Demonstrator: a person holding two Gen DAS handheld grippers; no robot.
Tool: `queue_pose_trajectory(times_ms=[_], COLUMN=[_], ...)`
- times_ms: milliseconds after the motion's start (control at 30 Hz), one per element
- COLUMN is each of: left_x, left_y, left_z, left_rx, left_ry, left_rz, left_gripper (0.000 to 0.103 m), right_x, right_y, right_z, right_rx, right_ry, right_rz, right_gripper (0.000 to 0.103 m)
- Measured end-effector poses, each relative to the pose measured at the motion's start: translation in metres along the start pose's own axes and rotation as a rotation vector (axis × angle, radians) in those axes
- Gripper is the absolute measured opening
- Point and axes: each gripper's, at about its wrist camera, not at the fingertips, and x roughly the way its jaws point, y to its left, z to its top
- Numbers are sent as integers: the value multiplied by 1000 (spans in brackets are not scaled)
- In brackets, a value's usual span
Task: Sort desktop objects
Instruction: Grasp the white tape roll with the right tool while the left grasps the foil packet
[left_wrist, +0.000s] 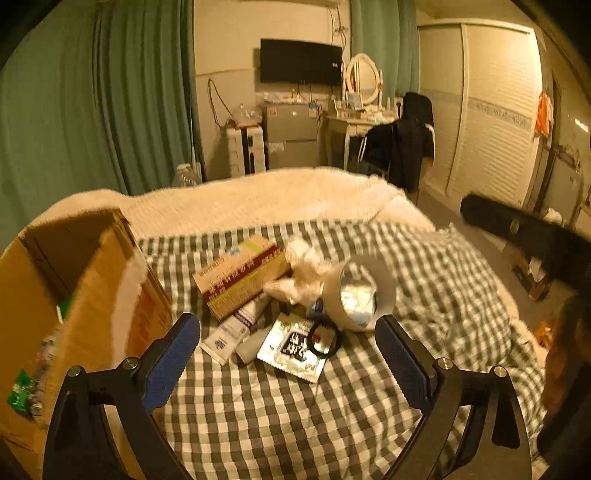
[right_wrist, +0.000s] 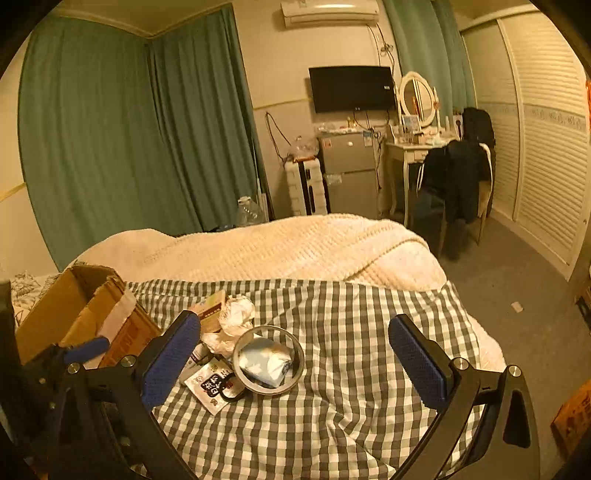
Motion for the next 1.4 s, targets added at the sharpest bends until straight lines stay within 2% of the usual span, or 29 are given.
queue_pose_trajectory(times_ms=[200, 267, 367, 600, 667, 800, 900, 1067, 1133, 1167, 1233, 1267, 1300, 1367, 1400], left_x=[30, 40, 55, 82, 88, 96, 95, 90, 92, 92, 91, 90, 90, 89, 89], left_y=[3, 4, 5, 2, 5, 11, 8, -10, -12, -12, -13, -14, -16, -17, -18], left_z=[-13, -17, -22, -38, -40, -40, -40, -47, -50, -51, -50, -51, -52, -53, -54], left_rx=[17, 25, 41, 88, 90, 57, 71, 161, 178, 178, 186, 198, 208, 211, 212], left_ry=[71, 92, 119, 208, 212, 205, 177, 134, 135, 136, 131, 126, 124, 139, 142], left_rz=[9, 18, 27, 12, 25, 28, 34, 54, 59, 56, 60, 71, 75, 31, 30], left_gripper=[97, 95, 93, 92, 92, 87, 83, 78, 76, 73, 60, 48, 32, 6, 5], right_x=[40, 54, 75, 97, 101, 110, 117, 126, 125, 123, 120, 119, 118, 116, 114], right_y=[-9, -9, -15, -26, -24, -18, -10, 2, 3, 3, 4, 4, 4, 5, 5], right_z=[-14, -20, -31, -43, -44, -44, -43, -53, -52, -51, -49, -49, -49, -48, -47], right_rx=[9, 12, 21, 73, 75, 61, 46, -22, -12, -12, -9, -4, 1, 6, 6], right_ry=[93, 131, 185, 227, 239, 254, 255, 306, 306, 299, 291, 290, 292, 291, 286], right_rz=[-1, -13, -17, 2, 6, 15, 31, 19, 27, 24, 27, 30, 34, 40, 39], right_gripper=[95, 80, 69, 66, 59, 58, 54, 19, 9, 4, 4, 4, 4, 4, 4])
